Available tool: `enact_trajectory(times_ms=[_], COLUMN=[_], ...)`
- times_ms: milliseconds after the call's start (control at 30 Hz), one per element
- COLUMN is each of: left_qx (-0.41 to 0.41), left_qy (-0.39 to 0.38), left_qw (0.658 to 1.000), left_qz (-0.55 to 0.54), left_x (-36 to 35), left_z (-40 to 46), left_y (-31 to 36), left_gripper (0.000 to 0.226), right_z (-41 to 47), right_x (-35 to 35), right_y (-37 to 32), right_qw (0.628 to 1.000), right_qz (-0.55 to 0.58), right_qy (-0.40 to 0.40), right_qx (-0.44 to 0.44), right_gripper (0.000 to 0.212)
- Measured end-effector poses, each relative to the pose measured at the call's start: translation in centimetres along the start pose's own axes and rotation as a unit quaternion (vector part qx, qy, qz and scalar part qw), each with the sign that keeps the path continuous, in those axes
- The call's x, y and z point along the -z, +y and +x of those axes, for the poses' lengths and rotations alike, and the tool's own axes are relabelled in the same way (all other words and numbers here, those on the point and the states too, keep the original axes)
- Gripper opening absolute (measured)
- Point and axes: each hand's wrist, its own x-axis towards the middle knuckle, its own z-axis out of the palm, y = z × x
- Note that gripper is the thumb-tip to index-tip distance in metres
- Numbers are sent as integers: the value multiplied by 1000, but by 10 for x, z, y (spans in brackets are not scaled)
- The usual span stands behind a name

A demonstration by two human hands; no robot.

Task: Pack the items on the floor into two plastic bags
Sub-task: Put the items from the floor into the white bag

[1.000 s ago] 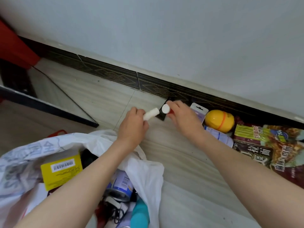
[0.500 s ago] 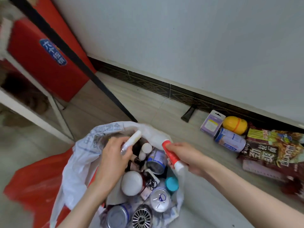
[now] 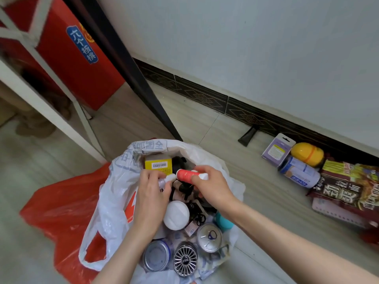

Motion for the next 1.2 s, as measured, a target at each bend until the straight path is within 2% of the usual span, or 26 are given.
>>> enact_trajectory(times_ms=[67,233,333,400,533,667,800,867,967,1100,1200], left_qx=[-3,-23,-13,-23,-30,-27,-46,-69,-158,-254,-294], left_qy=[-7,-30,-32,-22,-19,-60,-46,-25,-12,-93,-174], left_qw=[1000,999,999,999,999,997,996,994,982,962,940], left_qz=[4,-21,-37,-33,-25,-36,-57,-76,-98,-47,14], left_x=[-2,-4,-3,-3,-4,-11,-18,-18,-16,-40,-90], left_z=[-2,-12,-16,-17,-18,-15,-9,-5,7,41,71], left_y=[-3,-8,-8,-9,-12,-15,-10,0,30,78,97], left_gripper=[19,29,20,13,17,18,21,23,28,48,49], right_z=[2,-2,-5,-4,-2,1,2,1,1,16,36], right_x=[0,-5,-4,-4,-6,-2,1,5,22,82,138], right_y=[-1,4,3,7,23,31,29,25,21,32,52], right_qw=[1000,998,995,991,979,967,964,962,954,931,915], right_qz=[-22,-35,-32,-72,-161,-207,-197,-186,-193,-263,-341], right_qy=[14,-13,-9,-7,-17,-15,-9,-2,37,132,165], right_qx=[13,57,97,113,121,148,180,198,226,216,140], right_gripper=[35,27,29,29,38,35,34,35,34,39,45])
